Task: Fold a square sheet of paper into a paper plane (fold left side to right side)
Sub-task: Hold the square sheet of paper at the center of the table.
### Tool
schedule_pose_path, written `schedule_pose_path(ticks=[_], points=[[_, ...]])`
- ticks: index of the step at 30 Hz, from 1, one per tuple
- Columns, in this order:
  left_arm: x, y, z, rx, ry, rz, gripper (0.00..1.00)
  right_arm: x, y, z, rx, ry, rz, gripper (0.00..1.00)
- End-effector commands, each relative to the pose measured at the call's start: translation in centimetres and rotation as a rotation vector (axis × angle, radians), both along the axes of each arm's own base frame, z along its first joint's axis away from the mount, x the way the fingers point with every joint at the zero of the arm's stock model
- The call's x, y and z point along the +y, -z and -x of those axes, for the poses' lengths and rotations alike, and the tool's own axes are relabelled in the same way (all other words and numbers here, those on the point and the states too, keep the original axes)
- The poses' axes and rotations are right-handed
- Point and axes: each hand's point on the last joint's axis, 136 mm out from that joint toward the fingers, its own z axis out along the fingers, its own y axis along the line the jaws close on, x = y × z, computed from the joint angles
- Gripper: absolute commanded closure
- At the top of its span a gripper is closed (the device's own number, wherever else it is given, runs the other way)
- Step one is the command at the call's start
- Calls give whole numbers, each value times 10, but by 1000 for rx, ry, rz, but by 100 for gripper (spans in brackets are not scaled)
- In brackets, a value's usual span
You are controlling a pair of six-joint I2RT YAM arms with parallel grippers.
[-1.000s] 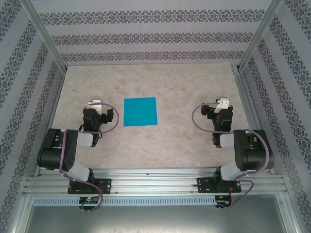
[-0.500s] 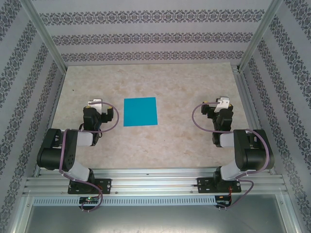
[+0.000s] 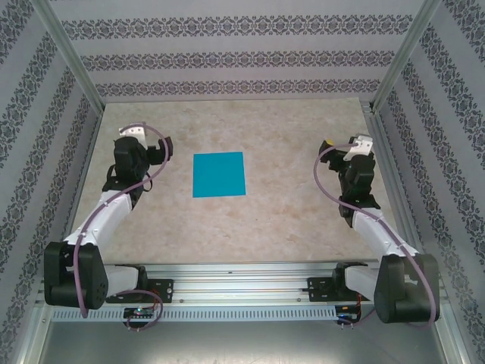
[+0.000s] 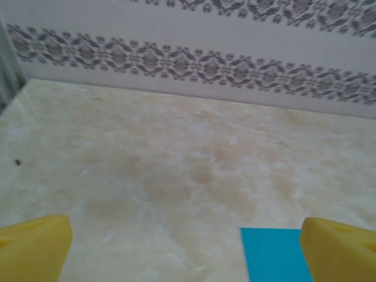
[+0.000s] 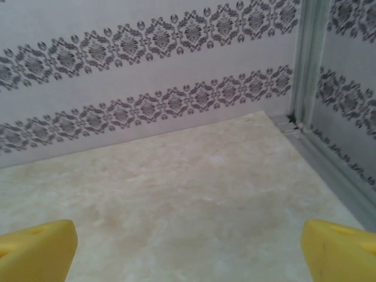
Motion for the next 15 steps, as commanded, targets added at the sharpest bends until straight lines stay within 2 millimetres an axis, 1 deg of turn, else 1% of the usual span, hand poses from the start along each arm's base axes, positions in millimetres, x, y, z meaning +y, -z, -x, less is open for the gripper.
schedule_pose_path(ticks=[1,5,8,10,11,12,14,15], points=[[-57,53,30,366,194,290,0,50,40,11,276,-78,-186,2],[-100,68,31,487,354,452,5,103,58,-1,422,-132,-255,3],[-123,83,32,548,417,486,8,153,71,-17,507,-186,-193,4],[-136,94,34,587,453,496,9,180,84,-28,572,-202,-151,6],[-142,101,35,614,469,503,12,195,92,-34,611,-217,-137,8],[-146,109,37,643,477,510,14,206,101,-37,648,-224,-129,10],[-151,122,39,685,478,514,16,227,113,-48,697,-242,-128,14],[-151,127,39,694,475,510,17,236,117,-53,701,-248,-134,14]])
